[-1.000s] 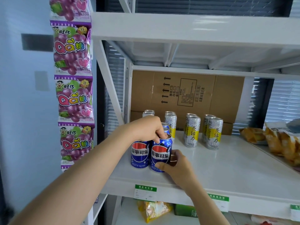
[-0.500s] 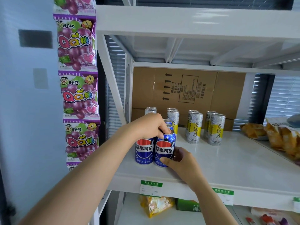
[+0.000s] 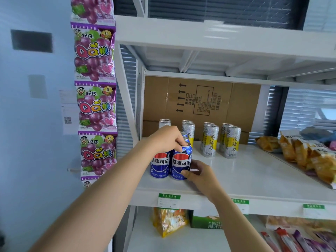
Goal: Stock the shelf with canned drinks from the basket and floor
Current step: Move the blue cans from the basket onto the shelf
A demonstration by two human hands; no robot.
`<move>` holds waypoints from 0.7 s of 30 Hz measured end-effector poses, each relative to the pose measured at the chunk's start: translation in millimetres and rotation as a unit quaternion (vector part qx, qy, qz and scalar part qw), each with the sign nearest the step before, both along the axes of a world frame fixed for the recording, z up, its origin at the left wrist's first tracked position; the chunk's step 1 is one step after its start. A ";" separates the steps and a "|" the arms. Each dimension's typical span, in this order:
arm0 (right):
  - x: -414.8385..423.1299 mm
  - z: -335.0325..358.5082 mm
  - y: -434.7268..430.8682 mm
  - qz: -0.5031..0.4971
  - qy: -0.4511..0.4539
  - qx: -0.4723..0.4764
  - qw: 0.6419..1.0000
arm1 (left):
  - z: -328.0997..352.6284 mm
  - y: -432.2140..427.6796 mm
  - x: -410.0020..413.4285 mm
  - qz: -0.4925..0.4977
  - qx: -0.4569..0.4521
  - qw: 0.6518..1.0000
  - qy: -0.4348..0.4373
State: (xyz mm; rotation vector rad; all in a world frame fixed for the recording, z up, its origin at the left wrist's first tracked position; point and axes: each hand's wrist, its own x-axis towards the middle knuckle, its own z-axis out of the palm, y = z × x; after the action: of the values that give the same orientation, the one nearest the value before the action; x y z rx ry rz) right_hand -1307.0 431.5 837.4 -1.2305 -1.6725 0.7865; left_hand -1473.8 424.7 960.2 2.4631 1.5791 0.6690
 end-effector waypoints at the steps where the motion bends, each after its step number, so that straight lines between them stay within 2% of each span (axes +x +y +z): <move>1: 0.2 -0.2 -1.9 0.001 0.002 -0.001 1.000 | -1.5 -0.5 0.2 0.000 0.004 1.000 0.001; 5: 0.2 7.5 -11.9 -0.007 0.038 -0.015 0.999 | -8.1 -2.4 -3.2 -0.009 0.019 1.000 -0.019; 8: 4.6 19.7 -24.5 -0.033 0.099 -0.034 0.994 | -12.8 -9.0 -11.9 -0.027 0.054 0.987 -0.146; 11: 9.9 28.5 -38.2 -0.066 0.137 -0.020 0.988 | -19.5 -19.3 -21.9 0.000 0.142 0.946 -0.291; 14: 8.4 31.6 -54.8 -0.072 0.156 -0.021 0.985 | -33.0 -34.4 -26.7 0.035 0.183 0.901 -0.392; 17: 2.5 31.6 -78.2 -0.067 0.178 -0.023 0.981 | -52.0 -54.5 -25.3 0.075 0.185 0.887 -0.416; 21: -6.5 30.5 -111.3 -0.044 0.193 -0.038 0.979 | -74.0 -92.1 -20.6 0.082 0.122 0.883 -0.446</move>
State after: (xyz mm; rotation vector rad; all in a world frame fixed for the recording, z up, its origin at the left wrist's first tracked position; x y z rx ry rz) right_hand -1313.5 320.2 867.9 -1.1111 -1.2751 0.9734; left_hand -1494.4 332.6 886.3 1.6667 1.3370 1.7858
